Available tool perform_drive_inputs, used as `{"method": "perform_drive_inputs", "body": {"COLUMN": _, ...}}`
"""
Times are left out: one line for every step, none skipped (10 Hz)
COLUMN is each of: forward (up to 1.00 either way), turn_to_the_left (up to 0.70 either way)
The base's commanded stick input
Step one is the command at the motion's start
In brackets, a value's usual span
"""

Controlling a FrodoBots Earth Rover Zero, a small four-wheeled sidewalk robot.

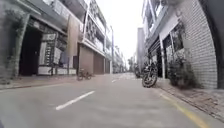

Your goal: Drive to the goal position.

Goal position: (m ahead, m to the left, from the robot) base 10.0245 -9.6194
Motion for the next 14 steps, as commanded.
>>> {"method": "perform_drive_inputs", "body": {"forward": 0.46, "turn_to_the_left": 0.00}}
{"method": "perform_drive_inputs", "body": {"forward": 0.46, "turn_to_the_left": 0.00}}
{"method": "perform_drive_inputs", "body": {"forward": 0.46, "turn_to_the_left": 0.00}}
{"method": "perform_drive_inputs", "body": {"forward": 0.46, "turn_to_the_left": 0.00}}
{"method": "perform_drive_inputs", "body": {"forward": 0.46, "turn_to_the_left": 0.00}}
{"method": "perform_drive_inputs", "body": {"forward": 0.46, "turn_to_the_left": 0.00}}
{"method": "perform_drive_inputs", "body": {"forward": 0.46, "turn_to_the_left": 0.00}}
{"method": "perform_drive_inputs", "body": {"forward": 0.46, "turn_to_the_left": 0.00}}
{"method": "perform_drive_inputs", "body": {"forward": 0.46, "turn_to_the_left": 0.00}}
{"method": "perform_drive_inputs", "body": {"forward": 0.46, "turn_to_the_left": 0.00}}
{"method": "perform_drive_inputs", "body": {"forward": 0.46, "turn_to_the_left": 0.00}}
{"method": "perform_drive_inputs", "body": {"forward": 0.46, "turn_to_the_left": 0.00}}
{"method": "perform_drive_inputs", "body": {"forward": 0.46, "turn_to_the_left": 0.00}}
{"method": "perform_drive_inputs", "body": {"forward": 0.46, "turn_to_the_left": 0.00}}
